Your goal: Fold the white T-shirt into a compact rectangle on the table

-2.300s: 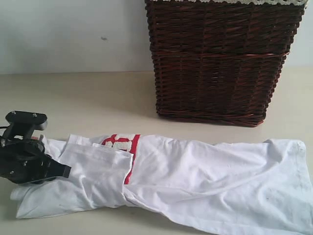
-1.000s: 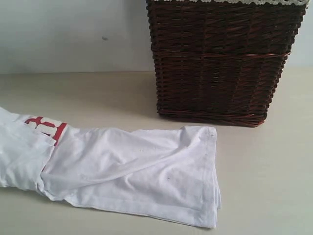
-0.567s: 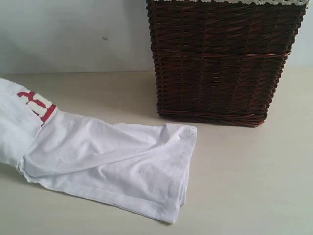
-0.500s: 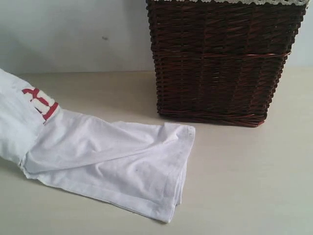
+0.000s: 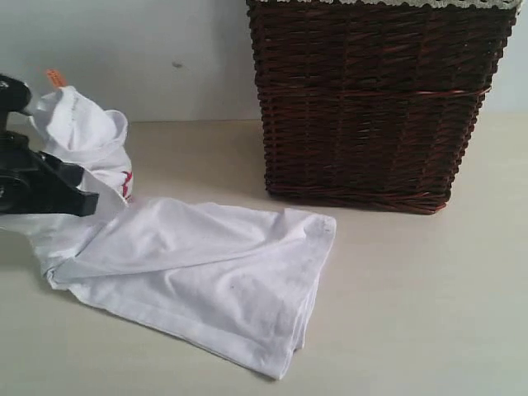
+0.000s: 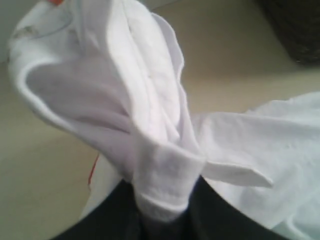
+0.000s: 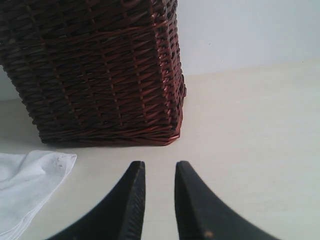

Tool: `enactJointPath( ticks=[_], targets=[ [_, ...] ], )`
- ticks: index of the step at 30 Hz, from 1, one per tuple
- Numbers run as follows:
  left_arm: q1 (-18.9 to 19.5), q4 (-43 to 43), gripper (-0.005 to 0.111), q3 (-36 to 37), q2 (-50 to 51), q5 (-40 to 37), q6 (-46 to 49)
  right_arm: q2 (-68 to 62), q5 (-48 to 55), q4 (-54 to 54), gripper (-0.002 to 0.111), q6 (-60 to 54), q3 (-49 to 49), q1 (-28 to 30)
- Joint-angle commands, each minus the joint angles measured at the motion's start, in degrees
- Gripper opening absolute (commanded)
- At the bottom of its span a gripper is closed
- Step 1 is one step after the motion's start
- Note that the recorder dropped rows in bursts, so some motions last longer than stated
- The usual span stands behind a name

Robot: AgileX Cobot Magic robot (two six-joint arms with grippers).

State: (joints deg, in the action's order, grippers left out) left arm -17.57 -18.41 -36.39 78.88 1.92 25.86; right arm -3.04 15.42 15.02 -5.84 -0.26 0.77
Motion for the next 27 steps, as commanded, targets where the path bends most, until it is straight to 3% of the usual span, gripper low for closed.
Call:
enactJointPath(
  ticks=[1,9,13,18,27],
  targets=[
    [-7.61,-0.31,0.000,-2.06,3.00,3.88,-0.58,0.31,-0.30,0.03,0.021,-0.07,0.26,-0.11],
    [-23.84,-0.44,0.000,-8.80,14.15,4.75,-0.94,0.31,-0.30,0.03,0.021,-0.07,0.26,-0.11],
    [-28.10,-0.44,0.000,-11.00,16.87,5.75,-0.94,0.31,-0.30,0.03,0.021,-0.07,0.26,-0.11],
    [-31.11,-0.44,0.000,-14.50,17.11,3.34,-0.94,0.31,-0.30,0.03,0.021,-0.07,0.26,-0.11],
    [-29.51,-0.44,0.000,-16.40,17.00,1.04,-0.53,0.31,-0.30,0.03,0.021,-0.07,0.26,-0.11]
  ],
)
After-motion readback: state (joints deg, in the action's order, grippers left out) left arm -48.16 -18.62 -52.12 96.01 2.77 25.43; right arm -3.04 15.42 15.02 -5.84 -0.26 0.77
